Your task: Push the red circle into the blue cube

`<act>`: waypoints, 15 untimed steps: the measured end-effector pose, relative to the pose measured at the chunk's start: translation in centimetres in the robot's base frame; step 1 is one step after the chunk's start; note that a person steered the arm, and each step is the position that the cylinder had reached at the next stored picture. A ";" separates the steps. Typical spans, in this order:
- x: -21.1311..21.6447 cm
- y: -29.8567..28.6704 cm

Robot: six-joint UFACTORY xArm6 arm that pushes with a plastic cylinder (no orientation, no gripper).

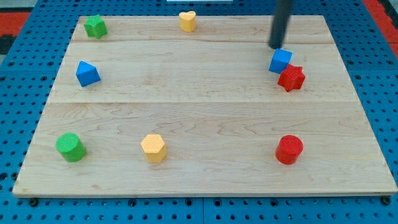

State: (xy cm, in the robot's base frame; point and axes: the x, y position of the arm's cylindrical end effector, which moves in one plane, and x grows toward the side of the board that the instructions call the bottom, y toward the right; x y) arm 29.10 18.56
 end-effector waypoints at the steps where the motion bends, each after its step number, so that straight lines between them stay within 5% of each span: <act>1: 1.4 1.8; 2: 3.7 -3.9; 3: 5.7 -3.6; 4: 7.4 5.1; 6: 27.9 2.4; 7: 28.1 -2.9; 9: 21.6 -11.6; 14: 14.0 -17.6; 15: 14.3 -10.6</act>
State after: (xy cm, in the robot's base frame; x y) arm 43.36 8.01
